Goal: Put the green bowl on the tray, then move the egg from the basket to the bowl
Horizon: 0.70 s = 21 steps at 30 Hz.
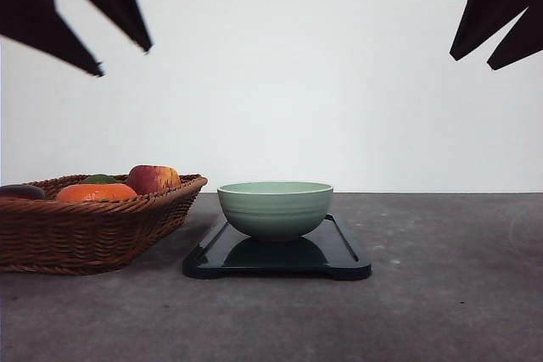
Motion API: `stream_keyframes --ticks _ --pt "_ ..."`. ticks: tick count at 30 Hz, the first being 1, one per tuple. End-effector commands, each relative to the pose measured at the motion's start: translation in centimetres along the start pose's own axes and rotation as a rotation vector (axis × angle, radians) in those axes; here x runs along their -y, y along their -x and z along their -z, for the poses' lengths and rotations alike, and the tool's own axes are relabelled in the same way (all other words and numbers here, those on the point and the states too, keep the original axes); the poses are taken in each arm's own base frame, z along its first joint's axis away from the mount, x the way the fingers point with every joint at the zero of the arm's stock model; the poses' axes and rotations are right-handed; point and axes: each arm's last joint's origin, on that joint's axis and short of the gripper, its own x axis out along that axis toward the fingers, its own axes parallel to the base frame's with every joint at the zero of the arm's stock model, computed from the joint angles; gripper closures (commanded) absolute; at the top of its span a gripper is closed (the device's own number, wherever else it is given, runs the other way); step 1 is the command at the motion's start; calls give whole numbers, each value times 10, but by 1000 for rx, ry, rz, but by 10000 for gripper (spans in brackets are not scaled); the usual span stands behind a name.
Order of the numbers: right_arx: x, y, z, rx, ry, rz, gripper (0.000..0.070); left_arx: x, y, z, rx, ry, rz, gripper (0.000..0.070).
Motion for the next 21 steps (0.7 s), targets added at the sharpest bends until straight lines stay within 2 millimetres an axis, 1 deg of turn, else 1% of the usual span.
stream_keyframes --ticks 1,6,10,21 --pt "-1 -1 -2 5 29 -7 407 1 2 4 14 22 5 269" --pt "-2 -1 -2 3 42 -40 407 0 12 22 37 50 8 269" --pt "-3 -1 -1 -2 44 -76 407 -1 14 31 31 83 7 269" --pt "-4 0 0 -15 43 -90 409 -2 14 34 22 131 7 277"
